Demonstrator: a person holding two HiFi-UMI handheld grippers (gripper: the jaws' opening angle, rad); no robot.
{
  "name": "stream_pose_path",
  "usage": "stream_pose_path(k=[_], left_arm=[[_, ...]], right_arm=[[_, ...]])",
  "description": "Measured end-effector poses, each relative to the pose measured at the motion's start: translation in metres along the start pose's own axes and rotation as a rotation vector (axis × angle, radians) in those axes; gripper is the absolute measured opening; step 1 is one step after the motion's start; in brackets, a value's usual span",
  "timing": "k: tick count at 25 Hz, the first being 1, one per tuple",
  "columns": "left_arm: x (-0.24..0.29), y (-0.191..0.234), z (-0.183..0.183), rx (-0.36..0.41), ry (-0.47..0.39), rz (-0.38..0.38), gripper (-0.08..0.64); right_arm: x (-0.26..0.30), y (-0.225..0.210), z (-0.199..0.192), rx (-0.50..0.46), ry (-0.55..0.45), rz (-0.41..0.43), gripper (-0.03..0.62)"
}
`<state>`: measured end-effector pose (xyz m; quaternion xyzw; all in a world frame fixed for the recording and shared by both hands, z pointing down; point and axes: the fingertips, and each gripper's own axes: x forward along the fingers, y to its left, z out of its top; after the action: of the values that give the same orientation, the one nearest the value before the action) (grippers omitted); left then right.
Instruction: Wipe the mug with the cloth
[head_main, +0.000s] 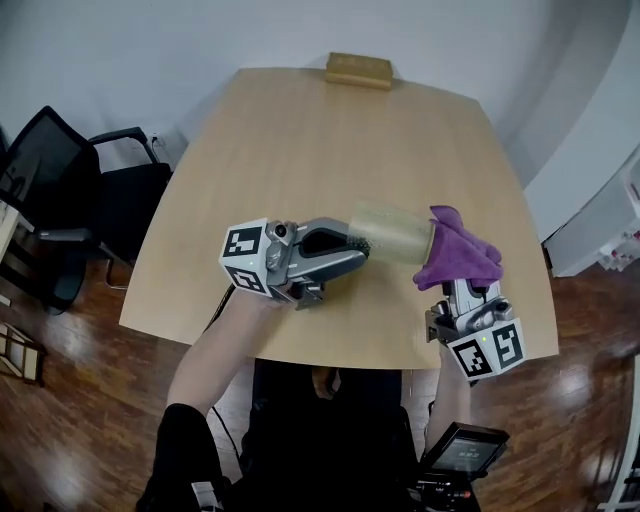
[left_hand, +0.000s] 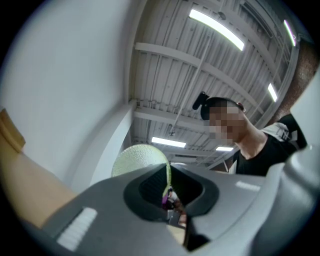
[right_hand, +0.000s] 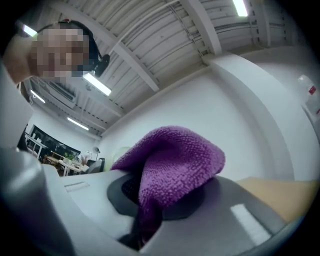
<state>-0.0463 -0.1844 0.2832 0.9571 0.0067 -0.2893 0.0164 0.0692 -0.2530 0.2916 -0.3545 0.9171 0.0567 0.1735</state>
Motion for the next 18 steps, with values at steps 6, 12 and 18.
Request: stream_pose_path(k=[6, 12, 18], left_arm=[[0.002, -0.001, -0.008, 0.015, 0.060, -0.005, 0.044], [0.000, 0.002, -0.008, 0.031, 0.066, 0.021, 0.043], [-0.019, 0.036, -0.018, 0.174, 0.269, 0.253, 0.043]], right_arm=[[0.005, 0.048, 0.032, -0.127, -0.120, 0.133, 0.035], [0.004, -0.005, -0.017, -0.001, 0.054, -0.024, 0.035], [-0.008, -0.030, -0.022, 0.090, 0.024, -0.042, 0.035]])
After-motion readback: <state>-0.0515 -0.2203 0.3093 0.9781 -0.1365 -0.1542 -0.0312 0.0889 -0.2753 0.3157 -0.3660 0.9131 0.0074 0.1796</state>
